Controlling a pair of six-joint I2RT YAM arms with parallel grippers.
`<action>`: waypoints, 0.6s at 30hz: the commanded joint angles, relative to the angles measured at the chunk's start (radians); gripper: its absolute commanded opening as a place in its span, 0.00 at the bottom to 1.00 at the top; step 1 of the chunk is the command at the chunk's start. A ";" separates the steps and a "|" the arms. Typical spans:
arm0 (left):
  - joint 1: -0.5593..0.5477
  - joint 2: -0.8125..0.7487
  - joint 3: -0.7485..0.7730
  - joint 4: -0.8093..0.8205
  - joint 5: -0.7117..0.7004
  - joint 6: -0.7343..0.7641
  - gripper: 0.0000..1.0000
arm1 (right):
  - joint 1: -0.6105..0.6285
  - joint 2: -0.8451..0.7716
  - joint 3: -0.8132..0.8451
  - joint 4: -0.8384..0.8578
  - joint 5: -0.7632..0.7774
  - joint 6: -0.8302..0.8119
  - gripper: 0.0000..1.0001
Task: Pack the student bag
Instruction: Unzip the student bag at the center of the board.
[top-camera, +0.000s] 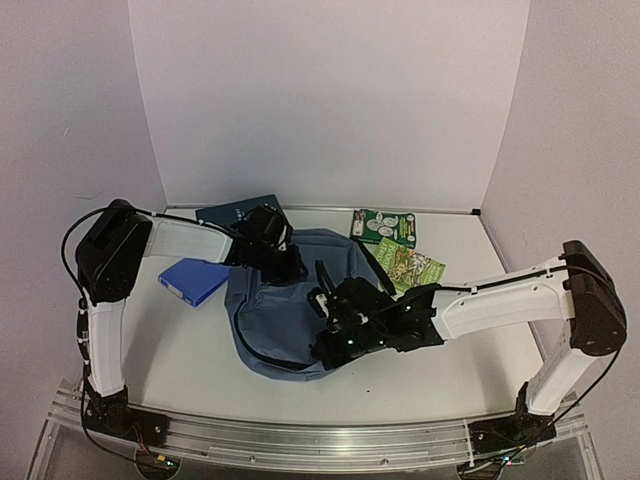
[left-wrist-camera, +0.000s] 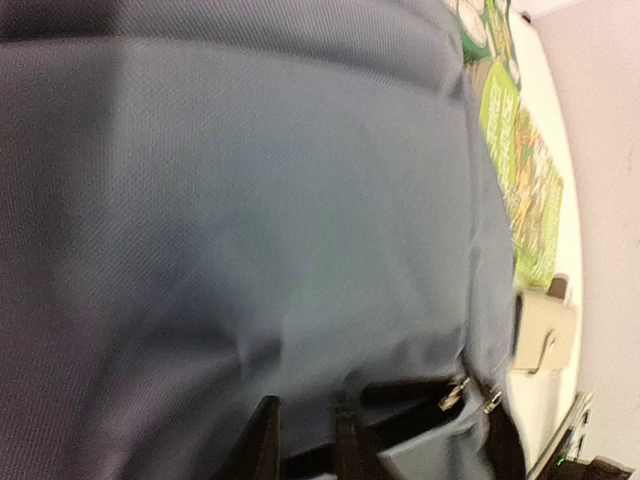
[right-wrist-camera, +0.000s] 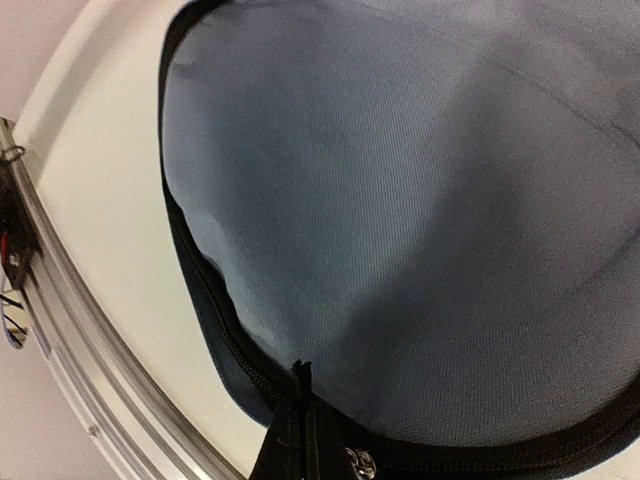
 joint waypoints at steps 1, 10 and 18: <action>0.006 -0.081 -0.035 0.116 -0.007 0.084 0.37 | 0.010 -0.059 -0.025 0.197 0.066 0.086 0.00; 0.002 -0.327 -0.282 0.140 0.012 0.125 0.64 | 0.010 -0.030 -0.040 0.303 0.065 0.144 0.00; 0.002 -0.527 -0.497 0.187 0.080 0.039 0.68 | 0.014 0.044 0.029 0.334 -0.045 0.081 0.00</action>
